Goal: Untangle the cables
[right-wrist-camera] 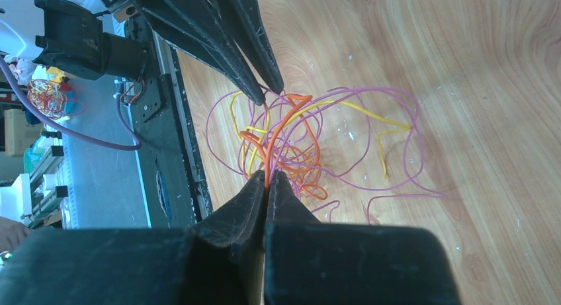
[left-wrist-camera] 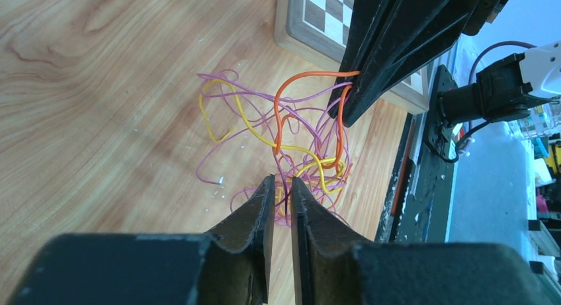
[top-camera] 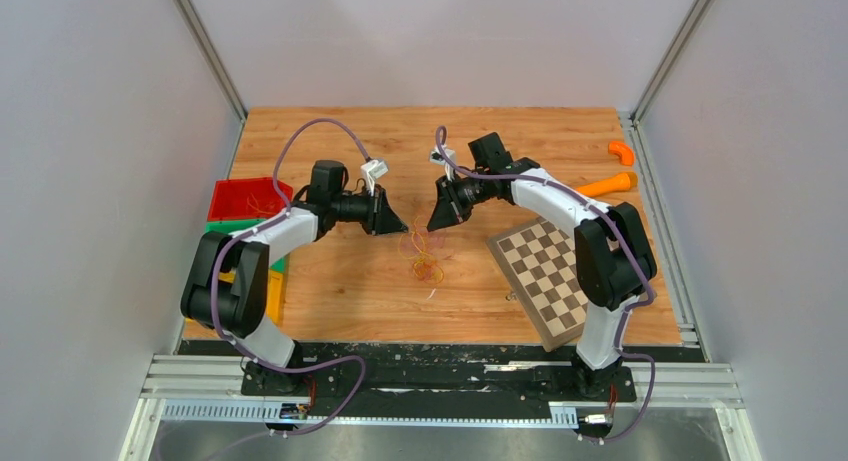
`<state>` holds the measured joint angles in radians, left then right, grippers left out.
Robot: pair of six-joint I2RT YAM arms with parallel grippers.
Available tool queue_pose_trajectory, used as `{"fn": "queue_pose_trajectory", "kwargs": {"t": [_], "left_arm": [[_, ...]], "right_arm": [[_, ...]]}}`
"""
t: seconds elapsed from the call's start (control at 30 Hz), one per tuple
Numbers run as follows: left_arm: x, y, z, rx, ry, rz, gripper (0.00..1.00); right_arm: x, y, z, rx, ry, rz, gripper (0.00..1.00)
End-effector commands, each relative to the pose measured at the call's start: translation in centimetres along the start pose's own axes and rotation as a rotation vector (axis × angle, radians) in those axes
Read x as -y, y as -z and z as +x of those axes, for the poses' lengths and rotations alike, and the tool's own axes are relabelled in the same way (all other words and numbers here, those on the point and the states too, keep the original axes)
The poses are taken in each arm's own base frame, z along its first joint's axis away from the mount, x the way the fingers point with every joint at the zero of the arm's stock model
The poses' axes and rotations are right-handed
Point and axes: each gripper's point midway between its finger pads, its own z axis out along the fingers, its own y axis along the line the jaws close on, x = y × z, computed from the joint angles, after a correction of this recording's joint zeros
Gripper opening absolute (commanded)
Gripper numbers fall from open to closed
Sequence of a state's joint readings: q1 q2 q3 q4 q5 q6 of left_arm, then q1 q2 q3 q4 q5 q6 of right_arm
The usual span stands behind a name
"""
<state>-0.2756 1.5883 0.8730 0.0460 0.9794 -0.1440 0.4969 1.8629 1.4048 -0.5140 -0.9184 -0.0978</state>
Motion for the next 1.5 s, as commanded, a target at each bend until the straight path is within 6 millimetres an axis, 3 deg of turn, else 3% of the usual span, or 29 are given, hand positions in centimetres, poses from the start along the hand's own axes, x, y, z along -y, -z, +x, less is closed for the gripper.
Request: {"fn": "queue_pose_trajectory", "kwargs": {"t": [0.0,0.2,0.33,0.37,0.4,0.43,0.53,0.63,0.8,0.97,1.0,1.03,1.07,1.1,1.13,1.17,1.2,1.3,1.47], "left_arm": [[0.7,-0.4,-1.7,0.026,-0.039,0.038,0.16],[2.4,0.8,-3.4,0.054,-0.084,0.030,0.00],[5.7,3.0,-6.5,0.094,-0.143,0.016,0.00],[6.5,3.6,-6.3,0.074,-0.122,0.018,0.00],[7.4,4.1,-7.7,0.085,-0.152,0.022,0.00],[8.2,4.7,-7.7,0.070,-0.136,0.020,0.00],[10.4,6.6,-10.2,0.107,-0.176,0.009,0.00],[12.4,9.4,-12.7,0.188,-0.212,-0.026,0.00],[15.6,15.4,-19.0,0.345,-0.296,-0.108,0.00],[19.3,21.5,-24.8,0.498,-0.363,-0.186,0.00],[19.0,22.6,-25.6,0.522,-0.361,-0.214,0.00],[20.6,23.9,-26.8,0.557,-0.388,-0.219,0.00],[20.3,24.9,-27.7,0.580,-0.389,-0.244,0.00],[22.0,26.1,-28.8,0.618,-0.415,-0.249,0.00],[21.9,27.1,-29.8,0.645,-0.425,-0.274,0.00],[23.5,28.2,-30.7,0.681,-0.439,-0.273,0.00],[23.4,29.2,-31.7,0.716,-0.422,-0.285,0.00],[26.4,32.3,-34.1,0.815,-0.483,-0.310,0.00],[27.9,36.7,-37.0,0.962,-0.550,-0.413,0.00]], "right_arm": [[-0.4,-0.3,-0.6,0.018,0.029,-0.024,0.00],[1.4,-0.6,0.3,-0.003,0.026,0.047,0.01],[5.5,-1.3,2.9,-0.064,0.008,0.178,0.03],[6.5,-1.5,3.6,-0.084,0.006,0.211,0.03],[7.3,-1.7,4.3,-0.103,0.001,0.237,0.04],[8.1,-1.7,4.8,-0.119,-0.001,0.264,0.04],[9.4,-1.9,5.9,-0.150,-0.005,0.306,0.06],[10.4,-1.7,6.8,-0.174,-0.004,0.350,0.06],[11.9,-1.4,8.5,-0.219,0.001,0.409,0.06],[12.4,-1.3,9.8,-0.246,-0.017,0.418,0.09],[12.4,-1.3,10.0,-0.250,-0.020,0.417,0.09],[12.5,-1.3,10.1,-0.251,-0.021,0.418,0.09],[12.5,-1.3,10.3,-0.255,-0.022,0.419,0.10],[12.6,-1.2,10.4,-0.258,-0.023,0.422,0.10],[12.7,-1.2,10.5,-0.261,-0.022,0.425,0.10],[12.8,-1.2,10.7,-0.264,-0.023,0.427,0.11],[12.9,-1.1,10.8,-0.268,-0.026,0.428,0.11],[13.2,-0.9,11.3,-0.274,-0.037,0.433,0.13],[13.6,-0.4,12.0,-0.283,-0.057,0.433,0.19]]}}
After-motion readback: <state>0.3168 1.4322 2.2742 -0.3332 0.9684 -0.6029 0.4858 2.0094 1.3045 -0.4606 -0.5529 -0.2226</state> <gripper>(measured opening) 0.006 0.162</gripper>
